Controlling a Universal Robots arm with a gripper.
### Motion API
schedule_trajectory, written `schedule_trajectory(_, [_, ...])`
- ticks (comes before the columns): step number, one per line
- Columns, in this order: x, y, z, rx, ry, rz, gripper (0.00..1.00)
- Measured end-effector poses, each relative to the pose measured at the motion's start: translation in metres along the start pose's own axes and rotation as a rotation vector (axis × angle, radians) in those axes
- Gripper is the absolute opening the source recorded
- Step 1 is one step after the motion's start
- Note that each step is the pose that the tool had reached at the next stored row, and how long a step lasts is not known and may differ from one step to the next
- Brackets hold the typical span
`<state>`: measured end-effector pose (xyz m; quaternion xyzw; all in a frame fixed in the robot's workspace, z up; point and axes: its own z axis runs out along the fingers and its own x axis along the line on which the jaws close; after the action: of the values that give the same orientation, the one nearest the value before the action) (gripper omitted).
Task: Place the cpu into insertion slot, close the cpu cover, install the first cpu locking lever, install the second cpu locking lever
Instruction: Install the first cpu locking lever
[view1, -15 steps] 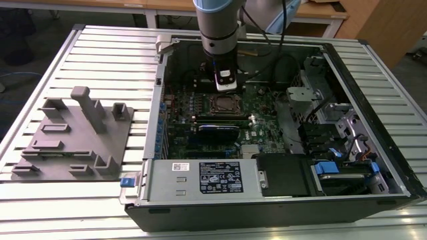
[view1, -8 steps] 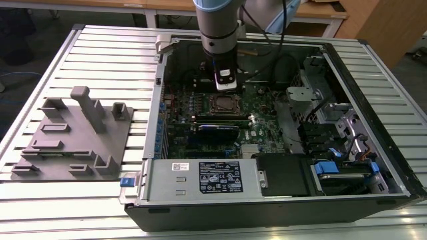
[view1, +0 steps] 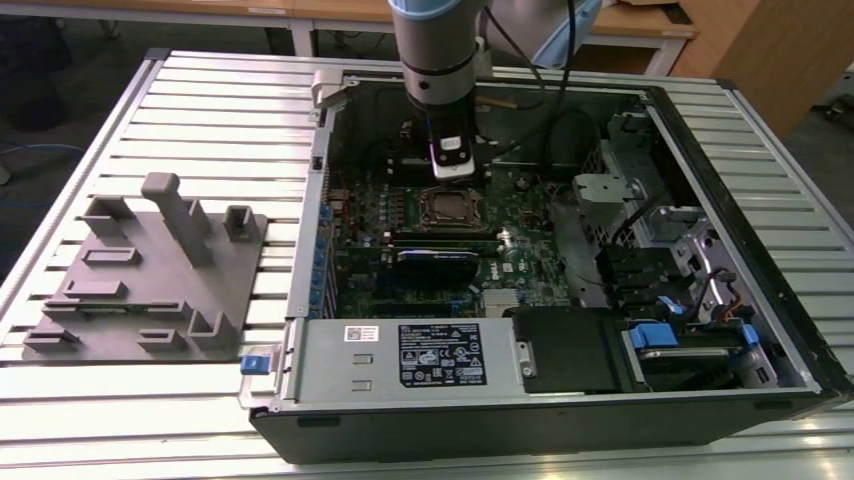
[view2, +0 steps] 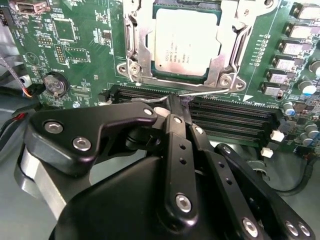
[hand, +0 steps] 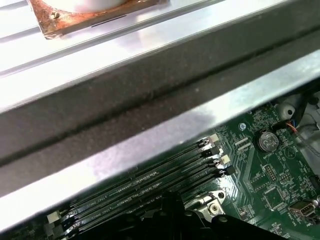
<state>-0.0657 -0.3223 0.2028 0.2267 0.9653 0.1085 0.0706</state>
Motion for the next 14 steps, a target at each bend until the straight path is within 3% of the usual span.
schedule_trajectory(14, [-0.0011,-0.0006,0.0057,0.0005,-0.0033,0.007,0.11])
